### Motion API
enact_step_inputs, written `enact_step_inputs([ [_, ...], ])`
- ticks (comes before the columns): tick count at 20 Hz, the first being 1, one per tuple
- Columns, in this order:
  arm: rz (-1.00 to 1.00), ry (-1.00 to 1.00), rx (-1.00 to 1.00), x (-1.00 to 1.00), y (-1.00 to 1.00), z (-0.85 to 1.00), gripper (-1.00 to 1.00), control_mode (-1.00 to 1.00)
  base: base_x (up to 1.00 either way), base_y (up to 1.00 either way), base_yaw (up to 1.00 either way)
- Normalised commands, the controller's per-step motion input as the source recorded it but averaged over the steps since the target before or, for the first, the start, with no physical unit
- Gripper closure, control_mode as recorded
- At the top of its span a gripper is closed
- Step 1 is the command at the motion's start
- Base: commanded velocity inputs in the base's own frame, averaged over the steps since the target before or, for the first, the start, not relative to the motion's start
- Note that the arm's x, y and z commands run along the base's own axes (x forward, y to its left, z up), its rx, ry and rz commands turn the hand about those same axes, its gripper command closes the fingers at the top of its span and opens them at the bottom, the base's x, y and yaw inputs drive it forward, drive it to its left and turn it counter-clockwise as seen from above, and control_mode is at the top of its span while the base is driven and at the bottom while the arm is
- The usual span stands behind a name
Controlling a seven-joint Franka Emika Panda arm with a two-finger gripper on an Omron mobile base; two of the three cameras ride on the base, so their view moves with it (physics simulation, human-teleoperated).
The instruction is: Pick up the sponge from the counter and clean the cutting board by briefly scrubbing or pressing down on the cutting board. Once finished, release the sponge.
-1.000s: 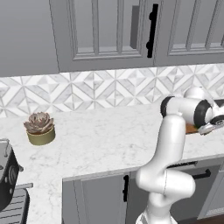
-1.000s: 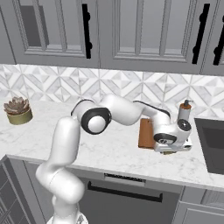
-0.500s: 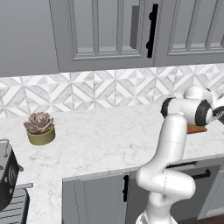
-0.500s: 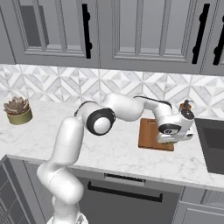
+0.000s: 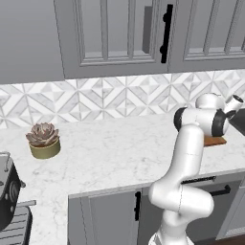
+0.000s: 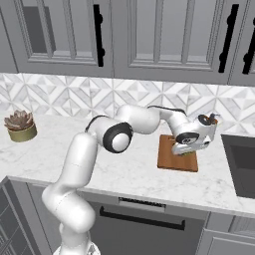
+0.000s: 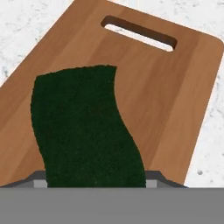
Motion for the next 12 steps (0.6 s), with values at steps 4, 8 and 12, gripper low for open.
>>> enact_step_inputs([
  [4,0.03,0.00,0.06,0.44,-0.31,0.00,1.00,-1.00,0.00,0.00,0.00],
  [8,0.00,0.02,0.19,0.73,-0.39,0.00,1.00,-1.00,0.00,0.00,0.00],
  [12,0.00,0.04,0.17,0.59,-0.29,0.00,1.00,-1.00,0.00,0.00,0.00],
])
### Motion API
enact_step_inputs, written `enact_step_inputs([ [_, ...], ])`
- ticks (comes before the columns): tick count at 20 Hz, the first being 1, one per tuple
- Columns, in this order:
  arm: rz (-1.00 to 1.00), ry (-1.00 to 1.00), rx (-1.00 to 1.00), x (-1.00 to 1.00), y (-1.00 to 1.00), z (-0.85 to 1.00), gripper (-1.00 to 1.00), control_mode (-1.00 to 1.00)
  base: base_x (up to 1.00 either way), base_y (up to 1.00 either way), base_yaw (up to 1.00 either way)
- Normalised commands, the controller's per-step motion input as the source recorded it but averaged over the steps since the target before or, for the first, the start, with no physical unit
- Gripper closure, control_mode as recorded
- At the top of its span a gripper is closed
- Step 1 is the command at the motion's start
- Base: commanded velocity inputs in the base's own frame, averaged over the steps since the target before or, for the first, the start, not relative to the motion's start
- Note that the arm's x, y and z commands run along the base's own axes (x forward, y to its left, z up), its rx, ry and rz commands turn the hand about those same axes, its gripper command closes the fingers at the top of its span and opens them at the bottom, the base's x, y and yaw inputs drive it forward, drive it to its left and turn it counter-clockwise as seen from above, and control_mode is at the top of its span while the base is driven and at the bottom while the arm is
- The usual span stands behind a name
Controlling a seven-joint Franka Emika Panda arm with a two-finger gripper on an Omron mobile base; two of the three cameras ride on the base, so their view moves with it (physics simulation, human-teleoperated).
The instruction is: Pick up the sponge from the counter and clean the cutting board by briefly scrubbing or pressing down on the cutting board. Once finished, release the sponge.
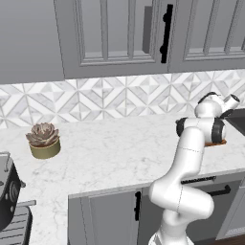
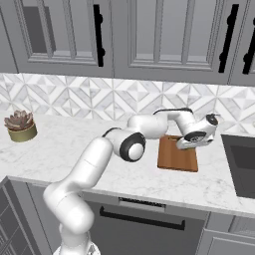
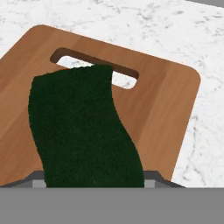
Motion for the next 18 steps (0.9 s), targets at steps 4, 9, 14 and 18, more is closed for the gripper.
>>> enact_step_inputs([
  [4,-0.01,0.05,0.05,-0.30,-0.20,-0.28,1.00,-1.00,0.00,0.00,0.00],
  [9,0.10,0.12,-0.04,-1.00,-0.05,-0.79,1.00,-1.00,0.00,0.00,0.00],
  [14,0.28,0.09,-0.17,-1.00,0.25,-0.89,1.00,-1.00,0.00,0.00,0.00],
  [18,0.31,0.02,-0.23,-1.00,0.32,-0.73,1.00,-1.00,0.00,0.00,0.00],
])
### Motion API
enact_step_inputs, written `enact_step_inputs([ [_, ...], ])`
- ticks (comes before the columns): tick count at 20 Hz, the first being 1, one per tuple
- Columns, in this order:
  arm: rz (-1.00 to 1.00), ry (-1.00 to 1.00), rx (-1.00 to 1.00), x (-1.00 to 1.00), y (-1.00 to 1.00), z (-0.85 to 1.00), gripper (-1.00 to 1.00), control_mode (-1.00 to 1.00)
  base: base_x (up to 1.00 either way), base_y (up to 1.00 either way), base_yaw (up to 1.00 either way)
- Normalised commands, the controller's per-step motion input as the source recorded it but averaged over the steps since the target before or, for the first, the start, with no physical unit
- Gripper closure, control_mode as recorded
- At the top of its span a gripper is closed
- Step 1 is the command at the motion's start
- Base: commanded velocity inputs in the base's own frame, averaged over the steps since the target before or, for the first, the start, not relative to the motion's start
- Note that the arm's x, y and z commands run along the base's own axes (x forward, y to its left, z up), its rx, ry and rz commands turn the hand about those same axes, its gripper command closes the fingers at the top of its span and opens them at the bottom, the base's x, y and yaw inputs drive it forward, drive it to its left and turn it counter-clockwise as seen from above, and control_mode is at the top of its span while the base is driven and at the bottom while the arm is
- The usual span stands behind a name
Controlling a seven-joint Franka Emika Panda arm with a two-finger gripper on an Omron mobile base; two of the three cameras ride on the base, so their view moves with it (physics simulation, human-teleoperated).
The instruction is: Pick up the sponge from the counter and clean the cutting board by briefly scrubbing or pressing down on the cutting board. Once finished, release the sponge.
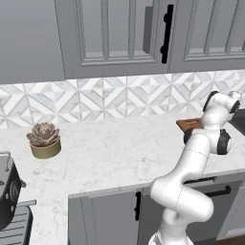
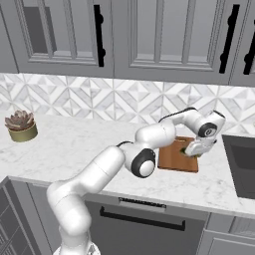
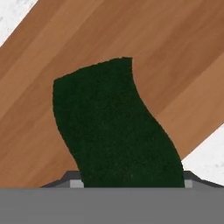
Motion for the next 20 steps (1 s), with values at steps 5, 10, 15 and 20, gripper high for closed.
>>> enact_step_inputs([
  [5,0.24,0.00,-0.21,-1.00,0.22,-0.73,1.00,-1.00,0.00,0.00,0.00],
  [10,0.20,0.00,-0.21,-1.00,0.18,-0.80,1.00,-1.00,0.00,0.00,0.00],
  [15,0.17,-0.01,-0.25,-1.00,0.14,-0.76,1.00,-1.00,0.00,0.00,0.00],
  [20,0.10,-0.08,-0.26,-1.00,0.20,-0.73,1.00,-1.00,0.00,0.00,0.00],
])
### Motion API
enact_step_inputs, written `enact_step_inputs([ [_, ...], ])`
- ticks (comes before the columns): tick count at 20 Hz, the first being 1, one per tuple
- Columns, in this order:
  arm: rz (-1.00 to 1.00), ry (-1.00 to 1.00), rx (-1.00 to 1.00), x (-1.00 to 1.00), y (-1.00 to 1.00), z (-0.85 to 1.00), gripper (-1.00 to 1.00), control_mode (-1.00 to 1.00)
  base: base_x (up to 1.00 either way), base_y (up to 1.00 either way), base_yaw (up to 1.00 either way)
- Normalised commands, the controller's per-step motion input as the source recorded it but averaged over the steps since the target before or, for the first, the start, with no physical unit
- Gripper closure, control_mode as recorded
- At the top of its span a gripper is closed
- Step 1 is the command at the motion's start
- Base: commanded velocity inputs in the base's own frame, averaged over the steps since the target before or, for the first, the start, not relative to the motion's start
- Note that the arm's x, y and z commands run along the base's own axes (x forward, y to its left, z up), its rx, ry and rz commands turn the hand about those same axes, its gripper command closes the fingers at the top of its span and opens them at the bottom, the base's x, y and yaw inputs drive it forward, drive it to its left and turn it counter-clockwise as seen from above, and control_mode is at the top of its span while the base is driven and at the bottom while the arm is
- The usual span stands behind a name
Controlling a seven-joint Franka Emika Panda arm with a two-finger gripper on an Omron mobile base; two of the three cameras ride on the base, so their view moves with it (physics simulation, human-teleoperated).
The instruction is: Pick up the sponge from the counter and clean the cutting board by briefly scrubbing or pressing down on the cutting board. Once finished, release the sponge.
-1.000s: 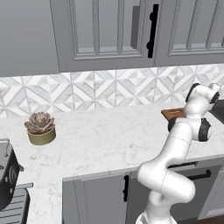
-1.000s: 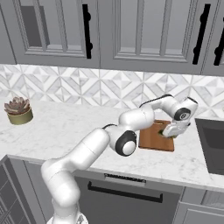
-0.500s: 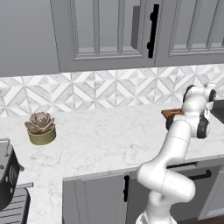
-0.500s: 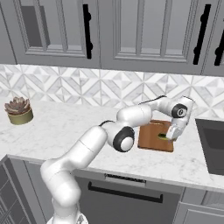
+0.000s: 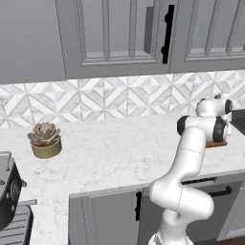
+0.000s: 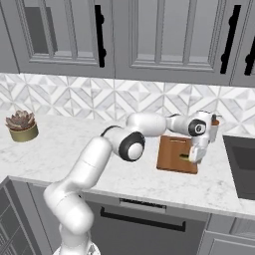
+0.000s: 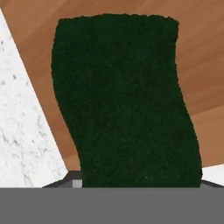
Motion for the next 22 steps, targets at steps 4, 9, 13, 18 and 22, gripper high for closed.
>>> enact_step_inputs([
  [4,0.03,-0.15,-0.23,-1.00,0.24,-0.62,1.00,-1.00,0.00,0.00,0.00],
  [9,0.00,-0.20,-0.17,-1.00,0.05,-0.36,1.00,-1.00,0.00,0.00,0.00],
  [13,0.00,-0.21,-0.06,-1.00,0.00,-0.02,1.00,-1.00,0.00,0.00,0.00],
  [18,0.00,-0.10,-0.01,-0.91,0.17,0.45,1.00,-1.00,0.00,0.00,0.00],
  [22,0.01,-0.02,0.00,-0.43,0.52,0.98,1.00,-1.00,0.00,0.00,0.00],
])
